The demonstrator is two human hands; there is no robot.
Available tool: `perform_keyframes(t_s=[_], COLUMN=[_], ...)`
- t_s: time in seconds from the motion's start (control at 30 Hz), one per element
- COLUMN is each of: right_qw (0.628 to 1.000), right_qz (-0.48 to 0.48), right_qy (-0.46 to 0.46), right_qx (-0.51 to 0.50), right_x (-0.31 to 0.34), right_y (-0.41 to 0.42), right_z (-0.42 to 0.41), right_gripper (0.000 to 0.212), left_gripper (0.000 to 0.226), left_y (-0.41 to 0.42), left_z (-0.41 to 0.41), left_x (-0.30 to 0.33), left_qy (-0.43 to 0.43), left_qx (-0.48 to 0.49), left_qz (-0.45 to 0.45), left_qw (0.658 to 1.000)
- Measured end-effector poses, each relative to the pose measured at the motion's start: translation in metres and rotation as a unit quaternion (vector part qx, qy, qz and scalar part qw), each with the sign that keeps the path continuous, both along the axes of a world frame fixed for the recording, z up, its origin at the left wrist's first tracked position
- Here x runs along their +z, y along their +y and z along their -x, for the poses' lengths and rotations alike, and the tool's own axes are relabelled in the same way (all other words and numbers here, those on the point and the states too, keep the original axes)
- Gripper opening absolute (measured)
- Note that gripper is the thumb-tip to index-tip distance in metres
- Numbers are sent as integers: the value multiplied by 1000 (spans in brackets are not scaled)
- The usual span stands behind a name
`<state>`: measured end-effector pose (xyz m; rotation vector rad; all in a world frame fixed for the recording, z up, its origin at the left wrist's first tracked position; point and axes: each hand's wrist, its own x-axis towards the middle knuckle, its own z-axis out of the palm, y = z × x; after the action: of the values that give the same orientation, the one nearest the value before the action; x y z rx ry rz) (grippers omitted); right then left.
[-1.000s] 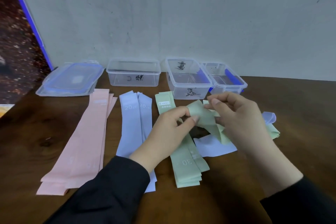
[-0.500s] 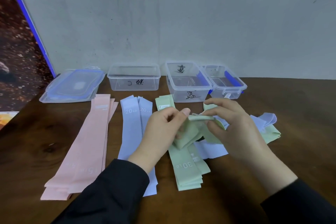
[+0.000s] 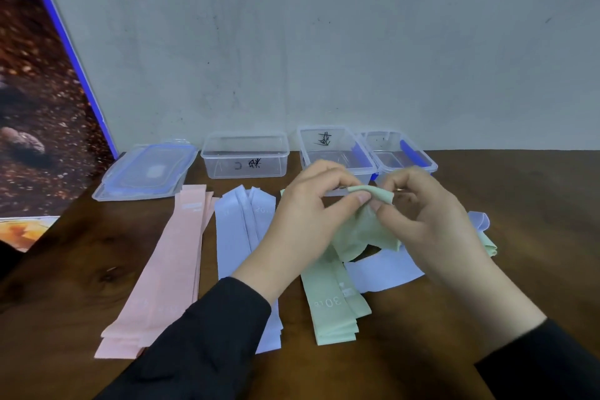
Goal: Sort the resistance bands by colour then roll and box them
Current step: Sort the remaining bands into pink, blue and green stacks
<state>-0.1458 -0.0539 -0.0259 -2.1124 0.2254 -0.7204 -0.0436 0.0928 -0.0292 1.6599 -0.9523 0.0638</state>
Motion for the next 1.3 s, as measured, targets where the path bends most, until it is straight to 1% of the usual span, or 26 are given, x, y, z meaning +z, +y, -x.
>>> perform_keyframes(t_s=[0.03, 0.1, 0.17, 0.2, 0.27, 0.33, 0.4, 0.47, 0.57, 0.63, 0.73, 0.83, 1.0, 1.07, 1.1, 1.13, 1.2, 1.23, 1.3], right_qw=[999, 996, 994, 995, 996, 995, 991, 984, 981, 974, 956, 932, 907, 899, 899, 906, 940, 954, 970], right_qz=[-29, -70, -87, -87, -79, -89, -121, -154, -174, -200, -249, -316, -366, -381, -383, -367, -282, -235, -149], right_qy=[-11, -24, -10, 4, 26, 23, 13, 3, -8, 3, 39, 46, 100, 104, 104, 107, 125, 138, 174], right_qx=[14, 41, 58, 57, 36, 32, 56, 85, 88, 105, 151, 170, 184, 187, 186, 180, 145, 123, 81], right_x=[5, 14, 20, 23, 28, 34, 38, 38, 30, 23, 12, -1, -16, -20, -22, -24, -31, -36, -52], right_y=[1, 1, 1, 1, 0, -1, 2, 8, 16, 20, 30, 40, 46, 47, 47, 47, 46, 45, 43], right_z=[2, 4, 6, 7, 10, 14, 19, 23, 24, 25, 26, 26, 29, 32, 32, 33, 31, 29, 23], right_gripper=[19, 30, 39, 37, 23, 12, 10, 11, 16, 19, 22, 25, 26, 27, 30, 33, 38, 39, 42], left_gripper=[7, 4, 5, 6, 10, 11, 9, 7, 7, 7, 9, 10, 8, 9, 10, 11, 10, 9, 9], left_y=[-2, -4, -6, -7, -8, -8, -8, -8, -6, -3, 0, 2, 5, 6, 6, 6, 5, 3, -1], left_z=[3, 7, 13, 16, 21, 25, 28, 29, 30, 29, 25, 13, -35, -56, -66, -75, -93, -102, -118], left_x=[9, 29, 51, 61, 79, 93, 105, 113, 119, 121, 121, 120, 109, 96, 88, 79, 56, 45, 22], left_qy=[8, 40, 86, 101, 119, 135, 135, 121, 118, 141, 176, 197, 200, 212, 207, 194, 177, 182, 211], left_qx=[-3, -16, -31, -39, -52, -67, -70, -45, -18, -16, -5, 17, 82, 93, 102, 118, 151, 163, 170], left_qz=[9, 32, 57, 68, 83, 102, 124, 135, 132, 139, 160, 168, 139, 104, 73, 38, -16, -29, -40], left_qw=[1000, 999, 994, 992, 988, 983, 981, 982, 984, 980, 971, 966, 966, 967, 970, 973, 972, 969, 962])
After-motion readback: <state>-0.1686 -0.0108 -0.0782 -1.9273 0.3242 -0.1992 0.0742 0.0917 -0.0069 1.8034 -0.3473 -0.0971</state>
